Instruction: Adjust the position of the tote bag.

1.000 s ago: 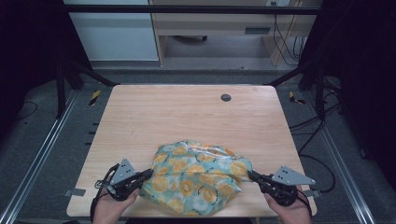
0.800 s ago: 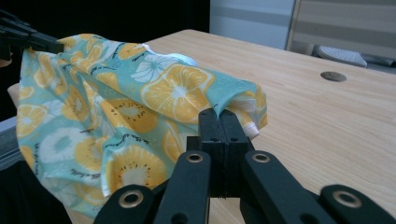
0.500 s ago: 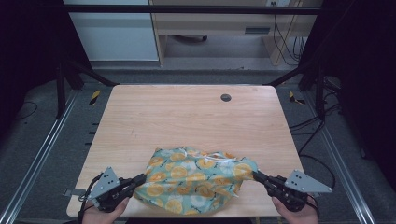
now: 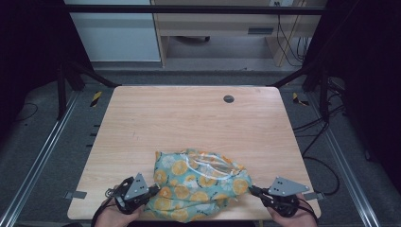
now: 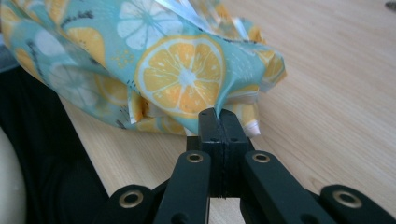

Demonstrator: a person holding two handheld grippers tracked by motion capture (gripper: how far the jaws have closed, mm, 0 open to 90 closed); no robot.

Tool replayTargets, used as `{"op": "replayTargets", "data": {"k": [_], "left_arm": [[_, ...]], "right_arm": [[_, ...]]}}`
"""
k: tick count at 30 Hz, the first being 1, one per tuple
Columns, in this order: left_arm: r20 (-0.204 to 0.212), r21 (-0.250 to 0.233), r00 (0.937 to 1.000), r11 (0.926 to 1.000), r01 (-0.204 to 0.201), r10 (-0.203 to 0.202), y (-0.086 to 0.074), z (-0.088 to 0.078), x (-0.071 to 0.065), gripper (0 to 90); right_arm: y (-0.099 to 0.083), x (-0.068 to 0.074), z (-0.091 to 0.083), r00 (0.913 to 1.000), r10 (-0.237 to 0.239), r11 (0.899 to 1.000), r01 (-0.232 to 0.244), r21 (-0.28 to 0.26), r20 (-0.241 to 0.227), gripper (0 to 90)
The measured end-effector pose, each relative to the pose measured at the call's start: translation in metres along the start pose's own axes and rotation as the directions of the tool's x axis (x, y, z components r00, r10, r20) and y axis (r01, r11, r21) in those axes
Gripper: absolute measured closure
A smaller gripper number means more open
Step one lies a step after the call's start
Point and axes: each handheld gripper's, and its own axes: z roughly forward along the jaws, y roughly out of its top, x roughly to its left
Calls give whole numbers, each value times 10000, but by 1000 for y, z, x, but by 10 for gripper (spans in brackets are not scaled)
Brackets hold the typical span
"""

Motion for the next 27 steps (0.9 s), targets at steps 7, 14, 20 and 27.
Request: {"op": "replayTargets", "data": {"k": [7,14,20,27], "left_arm": [[-721,232,9974,9997,-36,52,9,19,10,898],[-953,57,9953,9998,193,-187,17,35,20,898],[-1104,49,9935,9996,292,-285,18,40,27,898],[-1276,-27,9905,9987,510,-509,21,47,36,898]], "right_arm": [[2,-5,21,9999,71,9971,-65,759,-79,900],[3,-7,30,9999,92,9953,-82,963,-104,900],[6,-5,34,9999,-16,9947,28,1026,-115,900],[10,-11,36,9998,72,9965,-85,832,165,900]]}}
